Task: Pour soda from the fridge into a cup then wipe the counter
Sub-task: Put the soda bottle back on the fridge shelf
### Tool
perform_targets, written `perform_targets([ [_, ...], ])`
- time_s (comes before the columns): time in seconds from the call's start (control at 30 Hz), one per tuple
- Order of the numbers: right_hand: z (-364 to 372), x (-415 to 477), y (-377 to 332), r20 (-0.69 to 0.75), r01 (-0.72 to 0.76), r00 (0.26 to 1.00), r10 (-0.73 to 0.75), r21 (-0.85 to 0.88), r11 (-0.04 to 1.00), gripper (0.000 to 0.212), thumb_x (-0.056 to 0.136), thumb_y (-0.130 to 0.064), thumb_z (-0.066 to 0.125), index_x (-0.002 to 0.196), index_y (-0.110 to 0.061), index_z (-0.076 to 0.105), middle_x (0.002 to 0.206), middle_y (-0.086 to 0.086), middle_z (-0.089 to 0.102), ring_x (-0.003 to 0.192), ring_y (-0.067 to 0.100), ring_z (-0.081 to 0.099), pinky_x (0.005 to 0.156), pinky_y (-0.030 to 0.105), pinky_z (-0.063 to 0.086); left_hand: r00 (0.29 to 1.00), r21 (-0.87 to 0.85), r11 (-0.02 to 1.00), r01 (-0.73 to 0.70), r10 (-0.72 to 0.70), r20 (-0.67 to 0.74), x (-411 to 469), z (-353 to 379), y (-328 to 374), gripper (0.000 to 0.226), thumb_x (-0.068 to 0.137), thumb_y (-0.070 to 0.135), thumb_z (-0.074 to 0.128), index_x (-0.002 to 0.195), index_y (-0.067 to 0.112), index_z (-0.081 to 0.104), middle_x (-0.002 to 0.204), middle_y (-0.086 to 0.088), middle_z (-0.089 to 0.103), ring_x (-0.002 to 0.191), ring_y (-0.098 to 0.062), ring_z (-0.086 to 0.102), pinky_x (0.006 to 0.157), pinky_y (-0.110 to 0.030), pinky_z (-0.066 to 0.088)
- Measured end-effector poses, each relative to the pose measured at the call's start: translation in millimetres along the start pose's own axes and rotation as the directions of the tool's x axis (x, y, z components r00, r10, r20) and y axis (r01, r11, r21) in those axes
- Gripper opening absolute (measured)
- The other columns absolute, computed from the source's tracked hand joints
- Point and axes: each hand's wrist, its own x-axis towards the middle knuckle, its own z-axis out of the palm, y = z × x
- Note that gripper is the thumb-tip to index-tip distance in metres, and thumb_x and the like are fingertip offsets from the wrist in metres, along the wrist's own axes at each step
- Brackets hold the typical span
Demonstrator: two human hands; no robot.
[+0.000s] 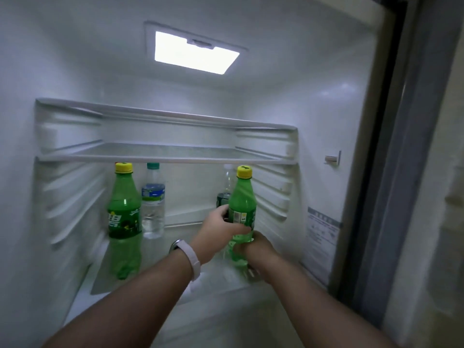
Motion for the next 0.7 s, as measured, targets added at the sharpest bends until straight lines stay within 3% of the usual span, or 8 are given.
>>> perform_targets([
  [0.07, 3, 6, 2, 0.017, -0.020, 1.000, 0.019, 0.063, 0.998, 0.022, 0.074, -0.005, 0.062, 0.096, -0.008, 0.067, 0.083, 0.015, 0.069, 0.067, 0.022, 0.062, 0.051, 0.027, 0.049, 1.000, -0.007, 1.000, 0.005, -0.005, -0.009, 8, 3, -4, 0.041, 0.069, -0.007, 0.079, 0.105, 0.009, 0.068, 0.092, -0.002, 0.075, 0.080, -0.014, 0.071, 0.061, -0.017, 0.053],
  [0.17, 10, 13, 7, 0.012, -0.022, 1.000, 0.021, 0.137, 0.990, 0.022, 0.071, -0.008, 0.063, 0.093, -0.008, 0.063, 0.084, 0.020, 0.066, 0.072, 0.028, 0.061, 0.057, 0.038, 0.048, 1.000, 0.014, 1.000, 0.008, -0.008, -0.017, 16, 3, -10, 0.042, 0.068, -0.005, 0.080, 0.106, 0.008, 0.068, 0.094, -0.004, 0.075, 0.084, -0.017, 0.072, 0.064, -0.020, 0.056],
  [0.3, 11, 15, 6, 0.026, -0.051, 0.999, 0.048, 0.143, 0.988, 0.051, 0.061, -0.018, 0.066, 0.109, -0.007, 0.054, 0.099, 0.023, 0.065, 0.077, 0.030, 0.067, 0.053, 0.035, 0.052, 1.000, 0.009, 1.000, 0.023, -0.023, -0.015, 26, 1, -17, 0.041, 0.072, 0.001, 0.081, 0.109, 0.011, 0.067, 0.099, -0.004, 0.075, 0.090, -0.018, 0.072, 0.073, -0.025, 0.058],
  [0.4, 8, 14, 5, 0.031, -0.044, 0.999, 0.041, 0.104, 0.994, 0.026, 0.074, -0.007, 0.065, 0.099, -0.007, 0.058, 0.092, 0.019, 0.065, 0.072, 0.026, 0.065, 0.053, 0.031, 0.052, 1.000, 0.027, 1.000, 0.008, -0.007, -0.020, 31, 0, -25, 0.041, 0.075, 0.010, 0.081, 0.113, 0.014, 0.066, 0.100, 0.000, 0.075, 0.092, -0.014, 0.072, 0.081, -0.030, 0.059],
  [0.47, 4, 12, 6, 0.024, -0.043, 0.999, 0.041, 0.083, 0.996, 0.012, 0.082, 0.001, 0.060, 0.087, -0.011, 0.059, 0.081, 0.014, 0.062, 0.064, 0.022, 0.061, 0.046, 0.021, 0.046, 1.000, 0.035, 0.999, -0.002, 0.002, -0.014, 30, -1, -30, 0.041, 0.077, 0.016, 0.081, 0.115, 0.016, 0.065, 0.103, 0.000, 0.074, 0.094, -0.014, 0.071, 0.085, -0.033, 0.059],
  [0.57, 2, 7, 4, 0.016, -0.033, 0.999, 0.032, 0.069, 0.997, 0.016, 0.086, 0.001, 0.057, 0.083, -0.015, 0.058, 0.078, 0.009, 0.059, 0.060, 0.015, 0.054, 0.036, 0.013, 0.035, 1.000, -0.003, 1.000, 0.010, -0.010, -0.002, 24, 0, -34, 0.040, 0.081, 0.016, 0.078, 0.118, 0.017, 0.063, 0.108, -0.001, 0.073, 0.097, -0.013, 0.070, 0.088, -0.033, 0.058],
  [0.63, 1, 5, 5, -0.002, -0.041, 0.999, 0.041, 0.029, 0.999, 0.012, 0.085, -0.004, 0.060, 0.092, -0.014, 0.057, 0.085, 0.009, 0.061, 0.063, 0.014, 0.054, 0.040, 0.016, 0.038, 1.000, -0.005, 1.000, 0.026, -0.026, 0.009, 22, 0, -33, 0.043, 0.082, 0.018, 0.077, 0.121, 0.016, 0.061, 0.112, -0.002, 0.072, 0.099, -0.013, 0.069, 0.090, -0.034, 0.057],
  [0.7, 2, 2, 4, -0.030, -0.051, 0.998, 0.050, -0.015, 0.999, 0.022, 0.084, -0.011, 0.062, 0.104, -0.012, 0.053, 0.093, 0.008, 0.061, 0.073, 0.016, 0.056, 0.052, 0.024, 0.044, 0.999, 0.020, 0.999, 0.049, -0.049, 0.012, 19, 1, -30, 0.050, 0.082, 0.023, 0.077, 0.127, 0.016, 0.056, 0.117, -0.002, 0.069, 0.101, -0.013, 0.067, 0.090, -0.034, 0.056],
])
